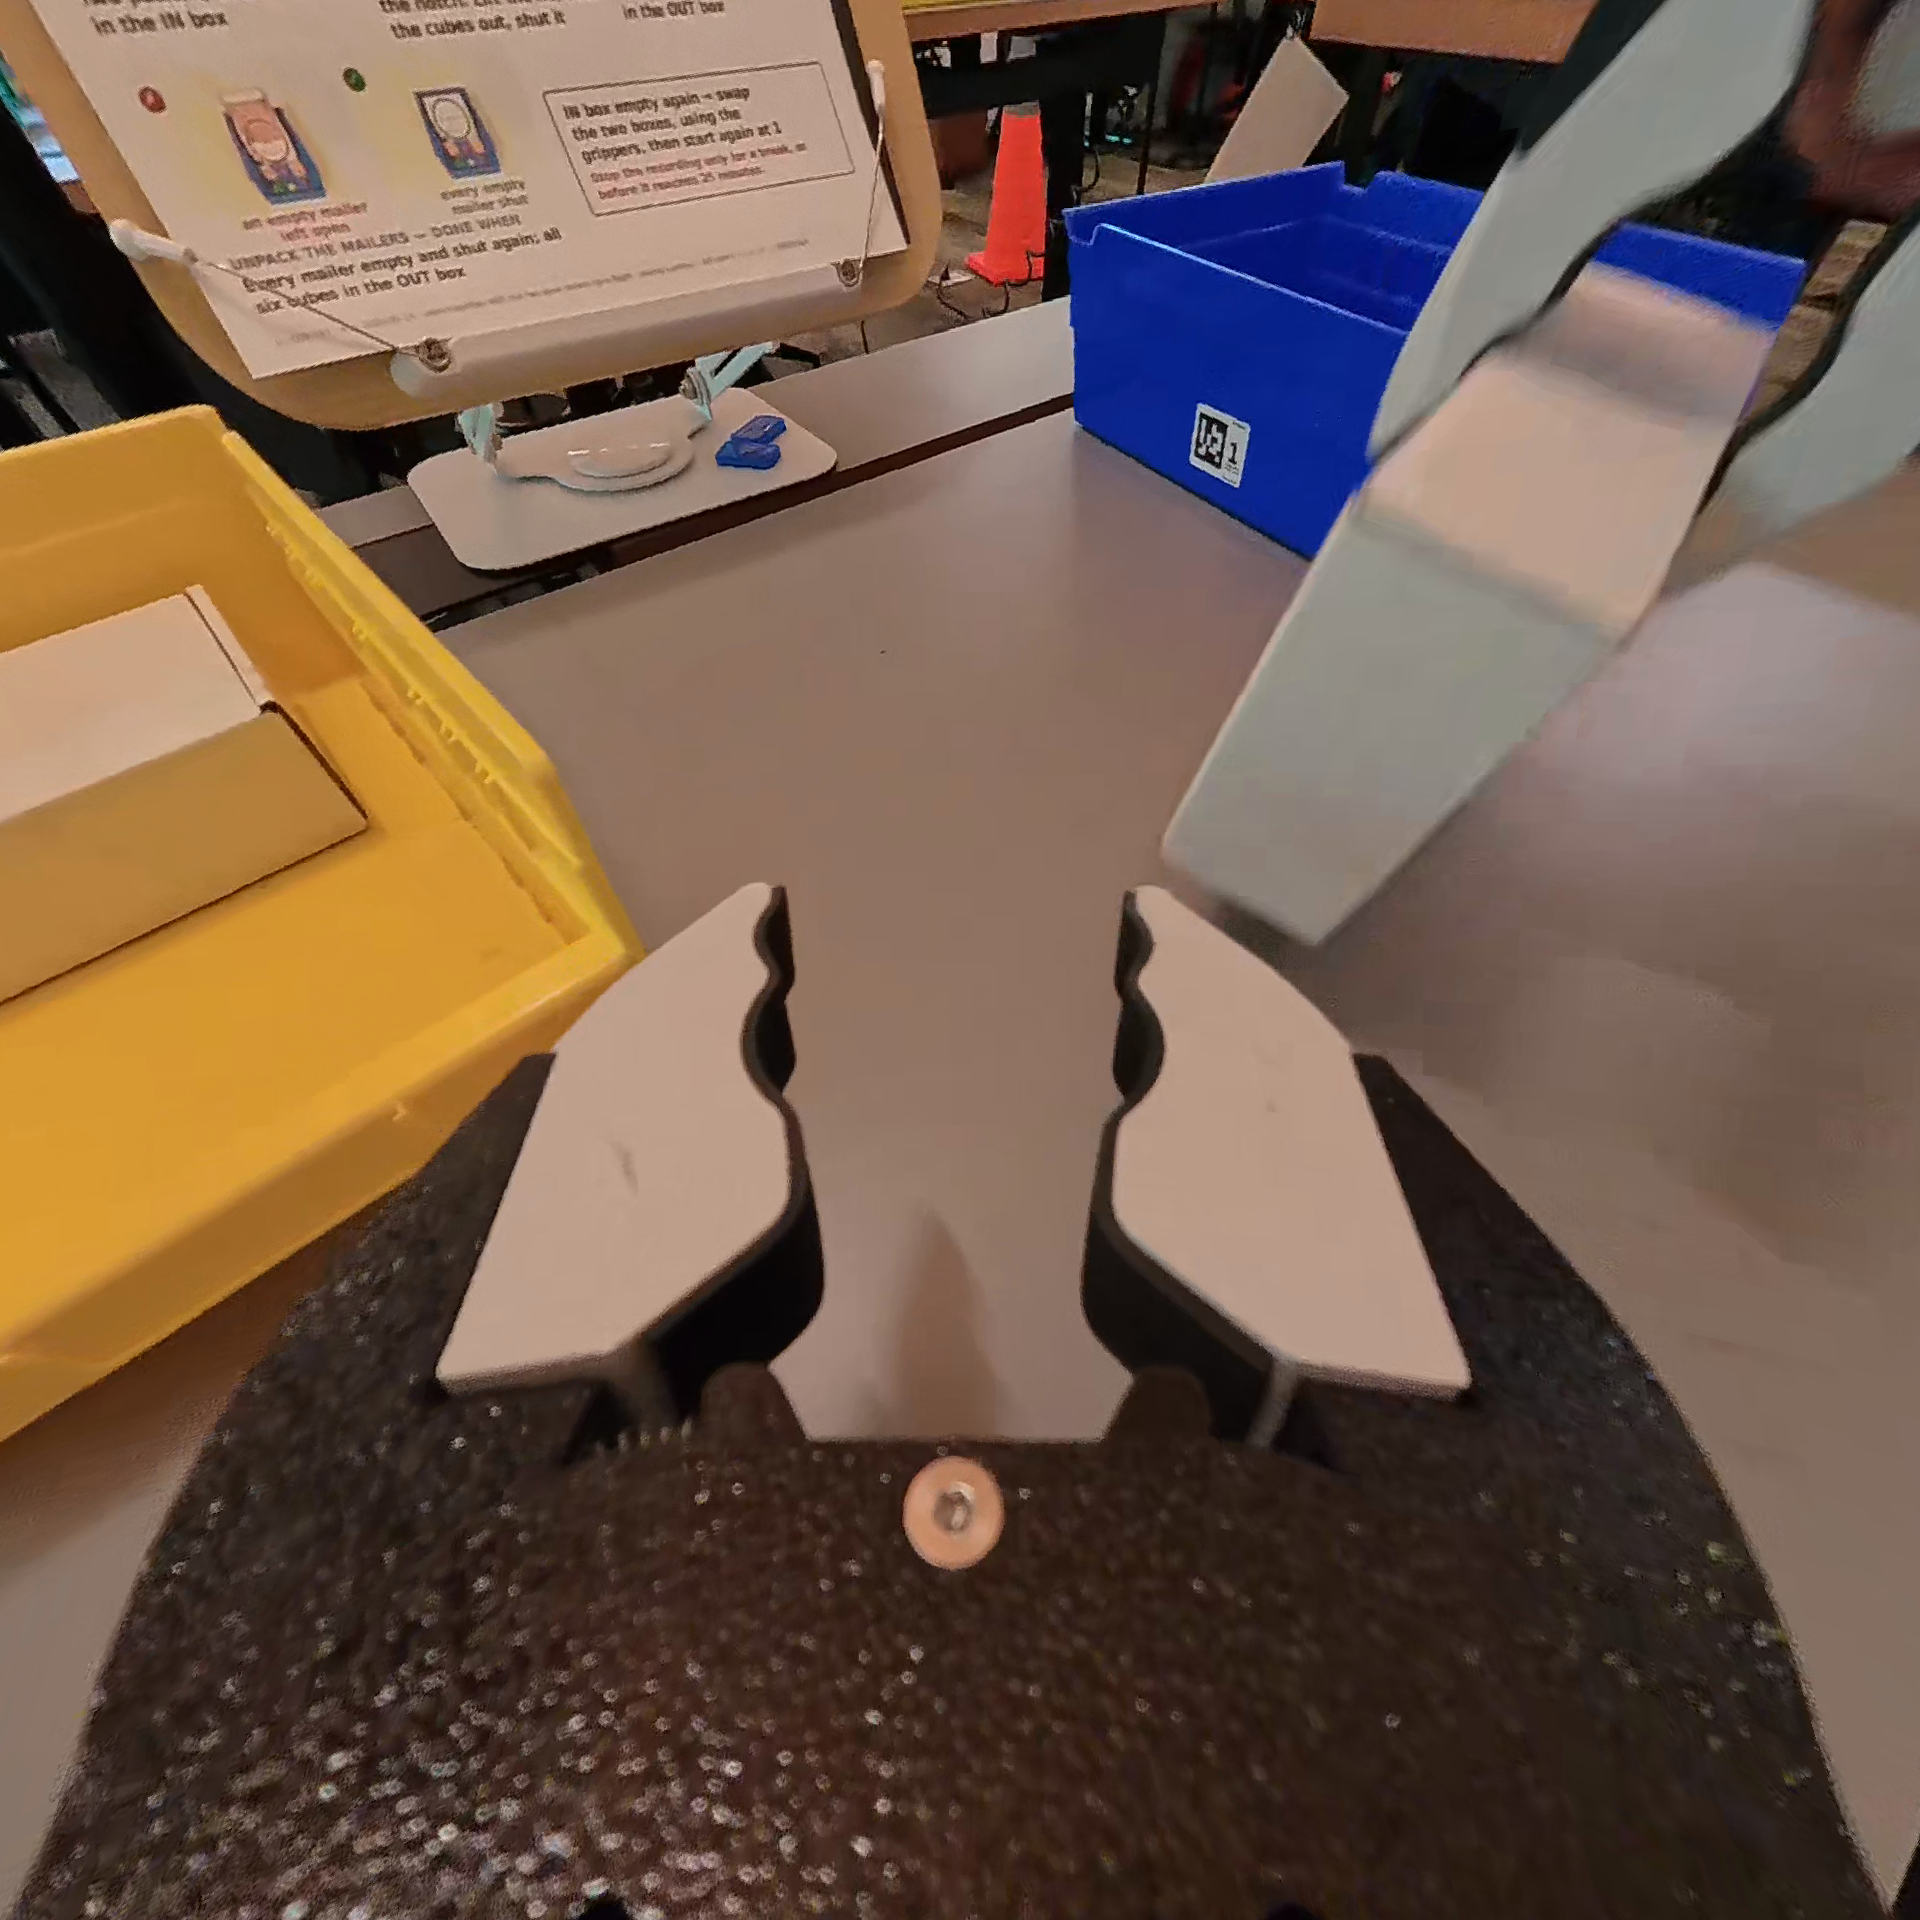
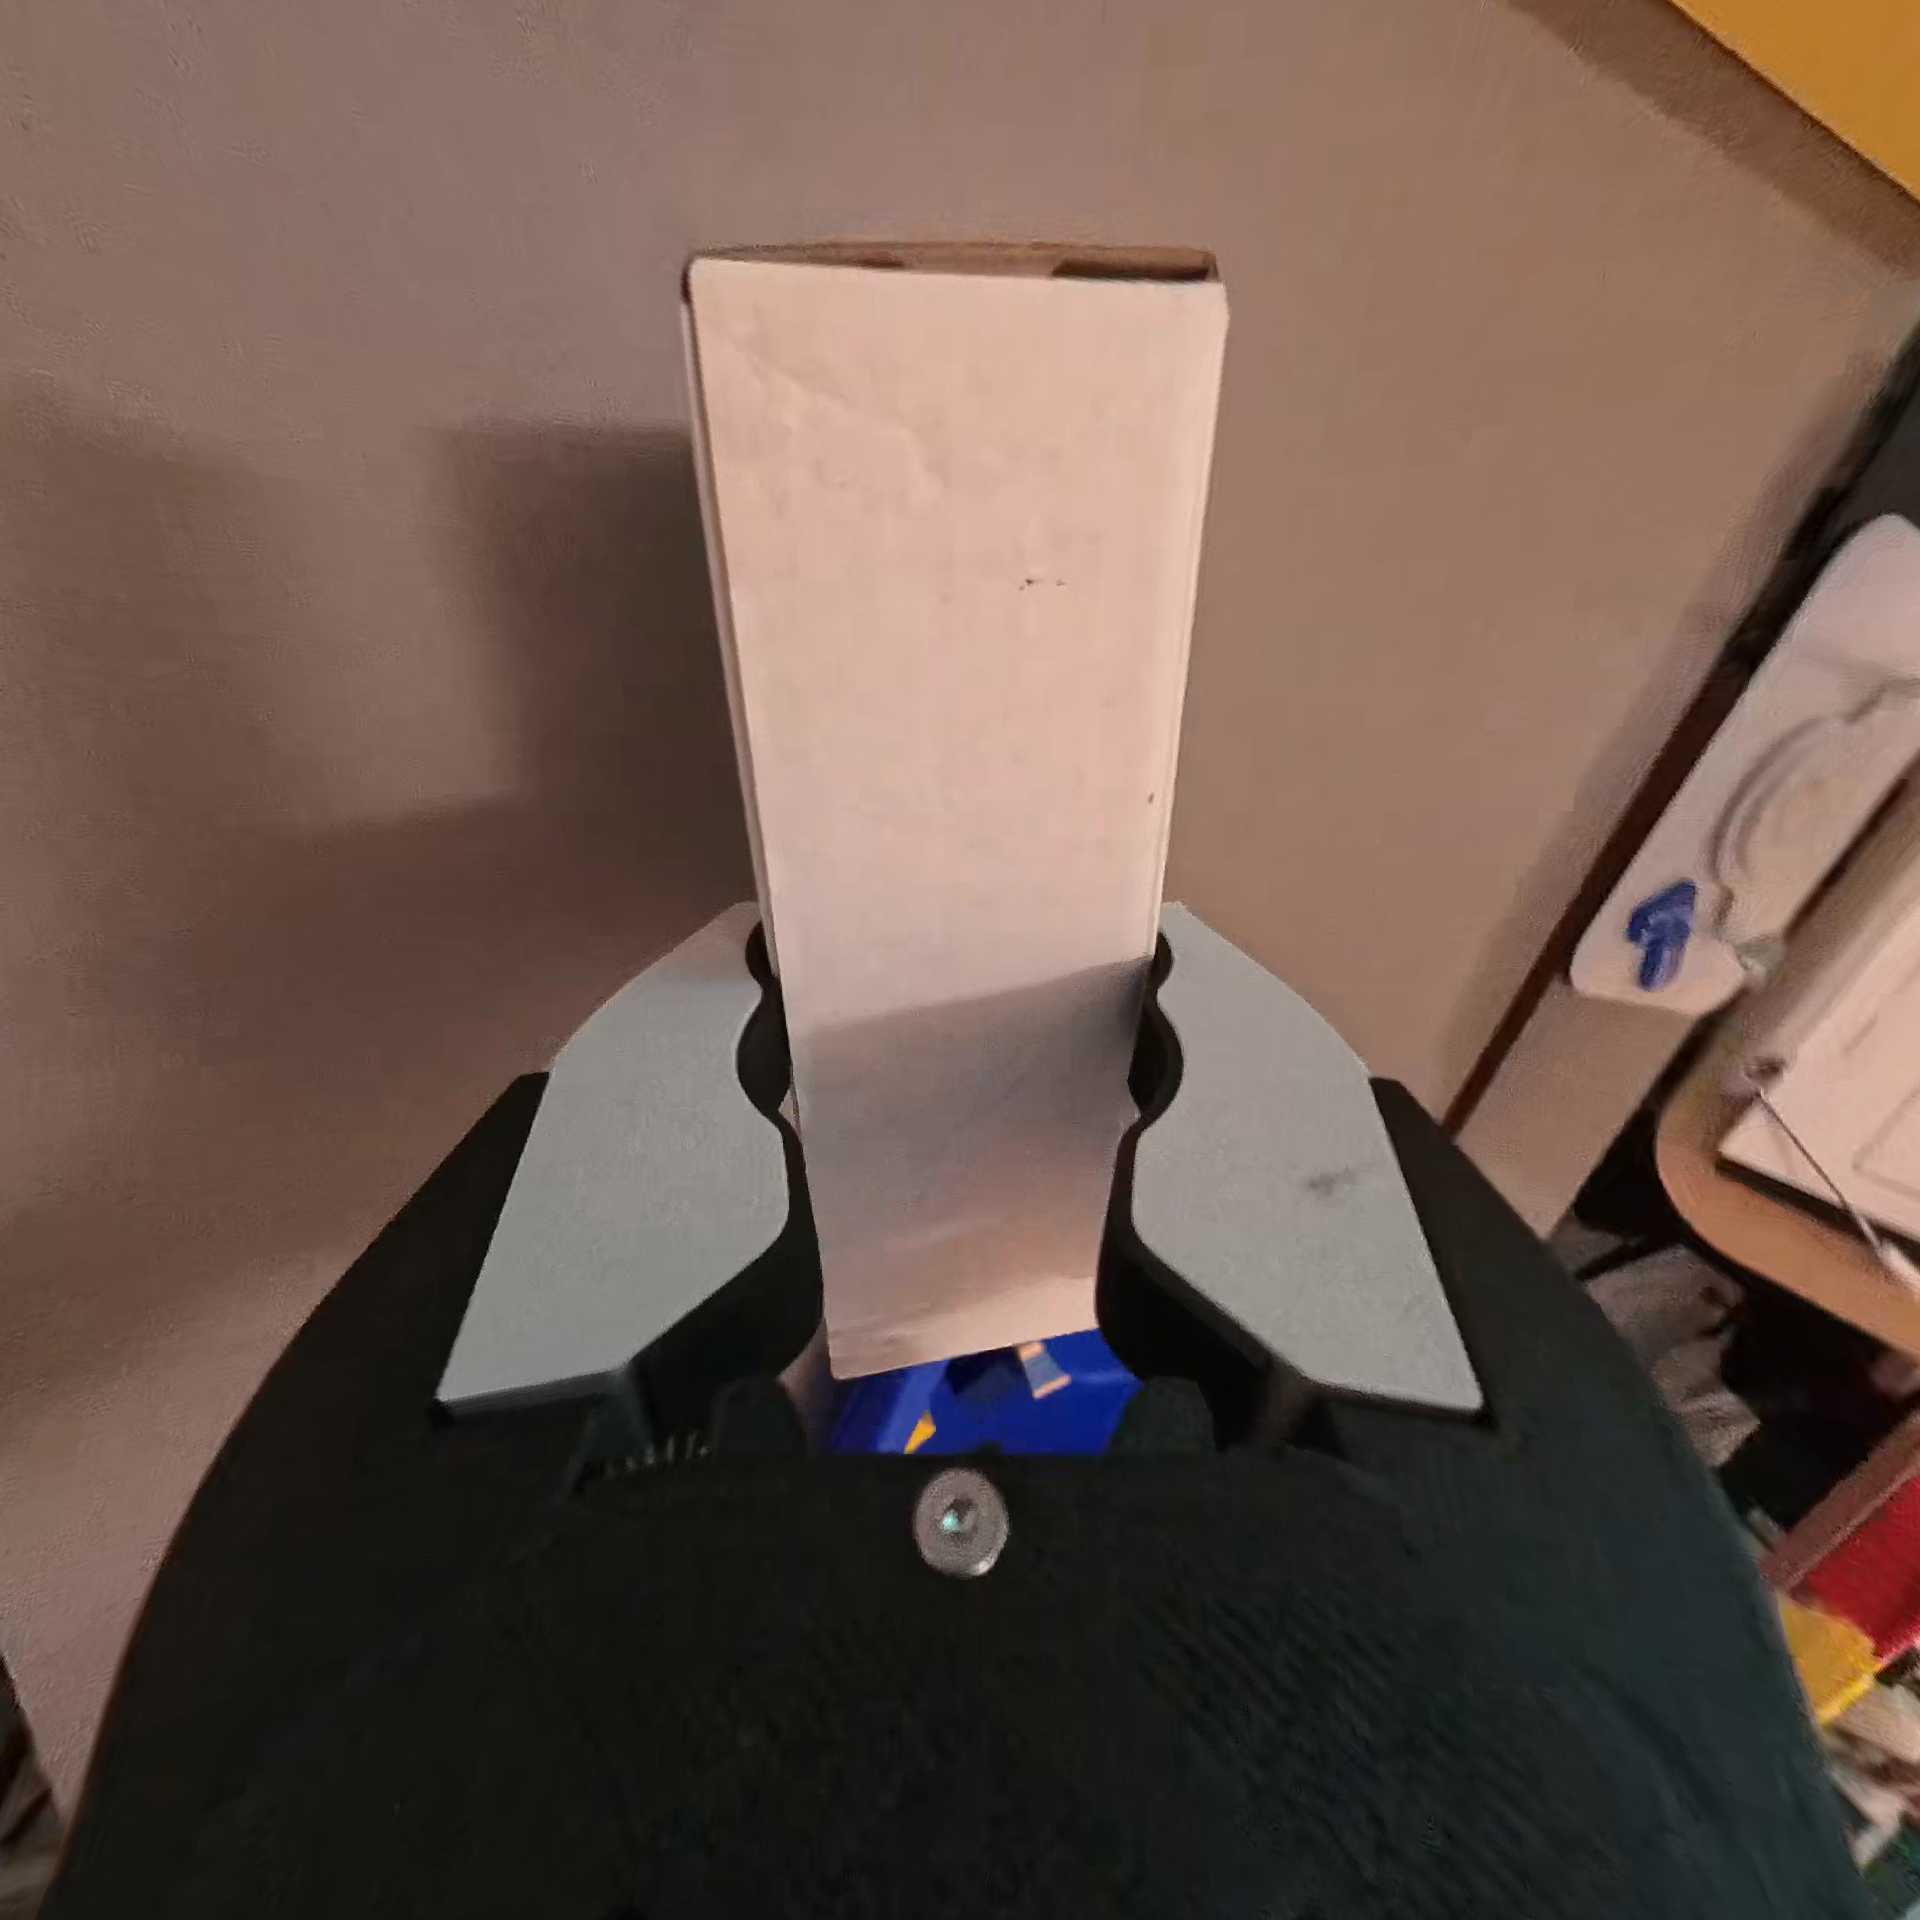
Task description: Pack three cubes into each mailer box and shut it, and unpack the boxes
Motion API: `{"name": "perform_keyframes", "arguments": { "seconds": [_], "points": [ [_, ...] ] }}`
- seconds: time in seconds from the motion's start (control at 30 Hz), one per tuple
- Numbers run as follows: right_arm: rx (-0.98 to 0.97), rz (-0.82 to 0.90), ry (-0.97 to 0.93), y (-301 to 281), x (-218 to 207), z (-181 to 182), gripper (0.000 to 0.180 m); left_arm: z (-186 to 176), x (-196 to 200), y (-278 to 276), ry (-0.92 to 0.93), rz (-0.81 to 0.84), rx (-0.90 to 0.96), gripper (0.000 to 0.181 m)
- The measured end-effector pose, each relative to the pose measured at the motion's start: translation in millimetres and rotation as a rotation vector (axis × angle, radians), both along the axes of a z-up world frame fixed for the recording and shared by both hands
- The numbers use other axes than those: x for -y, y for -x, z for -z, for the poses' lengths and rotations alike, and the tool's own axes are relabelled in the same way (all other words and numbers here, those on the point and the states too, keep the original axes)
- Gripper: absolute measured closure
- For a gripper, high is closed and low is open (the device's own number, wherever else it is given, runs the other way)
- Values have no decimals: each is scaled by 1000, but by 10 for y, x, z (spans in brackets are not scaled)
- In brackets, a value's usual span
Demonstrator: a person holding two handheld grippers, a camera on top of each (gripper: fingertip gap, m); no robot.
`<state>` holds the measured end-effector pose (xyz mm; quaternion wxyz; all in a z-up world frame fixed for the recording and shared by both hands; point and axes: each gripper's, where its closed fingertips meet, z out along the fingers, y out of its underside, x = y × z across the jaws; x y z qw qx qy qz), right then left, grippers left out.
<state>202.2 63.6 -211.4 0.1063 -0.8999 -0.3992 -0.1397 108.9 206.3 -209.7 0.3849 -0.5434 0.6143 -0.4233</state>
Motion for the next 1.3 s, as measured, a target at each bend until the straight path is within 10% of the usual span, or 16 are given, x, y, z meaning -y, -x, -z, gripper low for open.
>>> {"name": "perform_keyframes", "arguments": {
  "seconds": [0.33,0.67,1.3],
  "points": [
    [381,454,-384,-1901,845,-1153,115,130,57,-45,-60,15,-48,115],
    [592,624,-431,-3201,1067,-470,115,187,167,-110,-20,50,-50,114],
    [666,412,-322,-3421,1156,487,115,486,361,-214,-1,111,-145,112]
  ]
}}
